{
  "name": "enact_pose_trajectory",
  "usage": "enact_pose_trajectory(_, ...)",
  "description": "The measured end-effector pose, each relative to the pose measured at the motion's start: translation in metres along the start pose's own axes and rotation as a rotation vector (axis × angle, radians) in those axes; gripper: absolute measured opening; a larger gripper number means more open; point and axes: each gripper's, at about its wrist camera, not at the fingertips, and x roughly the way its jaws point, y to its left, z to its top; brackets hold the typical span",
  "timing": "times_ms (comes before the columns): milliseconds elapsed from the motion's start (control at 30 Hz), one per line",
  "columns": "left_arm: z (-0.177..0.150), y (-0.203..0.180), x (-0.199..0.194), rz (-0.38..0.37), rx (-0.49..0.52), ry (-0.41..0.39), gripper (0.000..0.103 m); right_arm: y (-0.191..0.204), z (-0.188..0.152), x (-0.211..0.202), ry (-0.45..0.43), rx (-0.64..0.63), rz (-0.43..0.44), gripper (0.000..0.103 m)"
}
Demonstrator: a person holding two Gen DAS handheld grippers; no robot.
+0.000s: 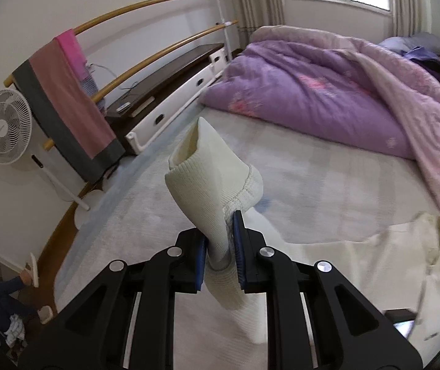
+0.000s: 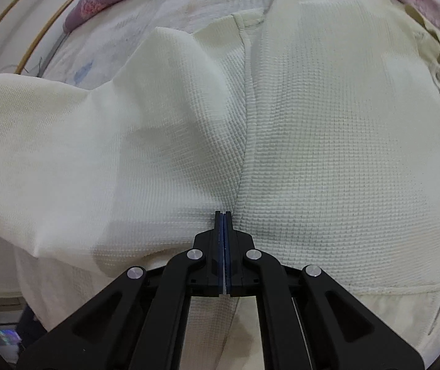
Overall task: Fold large clothes
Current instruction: 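Lift the sleeve with the left tool and fold it across the jacket body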
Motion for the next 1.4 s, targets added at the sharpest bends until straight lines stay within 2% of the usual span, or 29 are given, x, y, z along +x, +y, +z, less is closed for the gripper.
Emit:
enact_pose_trajectory(167, 0.003, -0.072, -0.04, -0.042, 0.041, -0.039, 0.015, -0.007, -0.002, -0.001, 0.006, 0.041, 0.057, 0.001)
enact_pose_trajectory(300, 0.0, -0.142, -0.066, -0.119, 0.107, -0.057, 0.015, -0.02, -0.009, -0.008, 0.03, 0.083, 0.12, 0.0)
enact_pose_trajectory(467, -0.013, -0.234, -0.086, -0.191, 0.207, -0.063, 0.015, -0.052, -0.023, -0.016, 0.085, 0.153, 0.203, 0.0)
enact_pose_trajectory(633, -0.043, -0.327, -0.087, -0.247, 0.331, -0.017, 0.015, -0.104, -0.049, -0.042, 0.105, 0.216, 0.218, 0.001)
enact_pose_trajectory(833, -0.095, -0.404, -0.076, -0.278, 0.452, 0.054, 0.014, -0.19, -0.086, -0.103, 0.061, 0.318, 0.137, 0.001)
enact_pose_trajectory(1000, -0.115, -0.453, -0.076, -0.342, 0.487, 0.119, 0.014, -0.26, -0.114, -0.159, -0.02, 0.426, 0.062, 0.001)
enact_pose_trajectory(1167, -0.145, -0.494, -0.061, -0.389, 0.511, 0.232, 0.014, -0.319, -0.129, -0.204, -0.074, 0.478, -0.054, 0.001)
enact_pose_trajectory(1233, -0.159, -0.505, -0.054, -0.405, 0.52, 0.273, 0.012, -0.335, -0.135, -0.209, -0.087, 0.523, -0.065, 0.001)
enact_pose_trajectory(1300, -0.176, -0.517, -0.042, -0.45, 0.526, 0.356, 0.013, -0.348, -0.137, -0.217, -0.096, 0.543, -0.073, 0.002)
enact_pose_trajectory(1400, -0.196, -0.528, -0.031, -0.542, 0.552, 0.484, 0.041, -0.358, -0.136, -0.224, -0.074, 0.556, -0.129, 0.009)
